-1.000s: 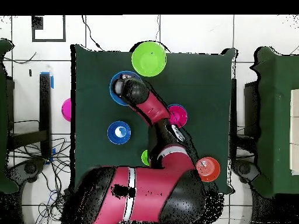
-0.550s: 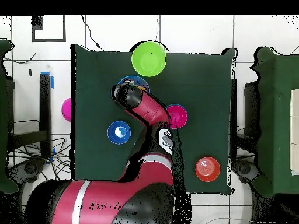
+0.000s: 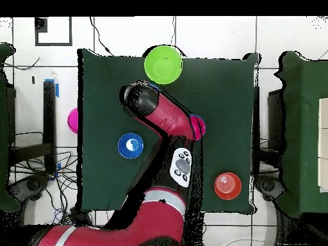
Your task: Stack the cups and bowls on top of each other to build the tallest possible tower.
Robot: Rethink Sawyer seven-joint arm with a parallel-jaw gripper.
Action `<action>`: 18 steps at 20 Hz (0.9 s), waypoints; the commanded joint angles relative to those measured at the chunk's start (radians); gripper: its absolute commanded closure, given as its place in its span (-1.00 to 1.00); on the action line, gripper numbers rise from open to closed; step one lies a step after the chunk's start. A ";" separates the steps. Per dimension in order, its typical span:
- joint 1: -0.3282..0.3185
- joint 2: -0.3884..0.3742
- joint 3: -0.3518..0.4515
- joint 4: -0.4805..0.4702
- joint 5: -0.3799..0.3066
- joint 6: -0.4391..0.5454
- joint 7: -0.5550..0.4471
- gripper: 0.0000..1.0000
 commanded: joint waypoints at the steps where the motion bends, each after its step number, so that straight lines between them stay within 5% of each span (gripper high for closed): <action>1: 0.001 -0.019 0.018 0.023 0.019 0.103 0.221 -1.00; 18: -0.067 0.056 0.009 -0.068 -0.004 0.045 0.165 -1.00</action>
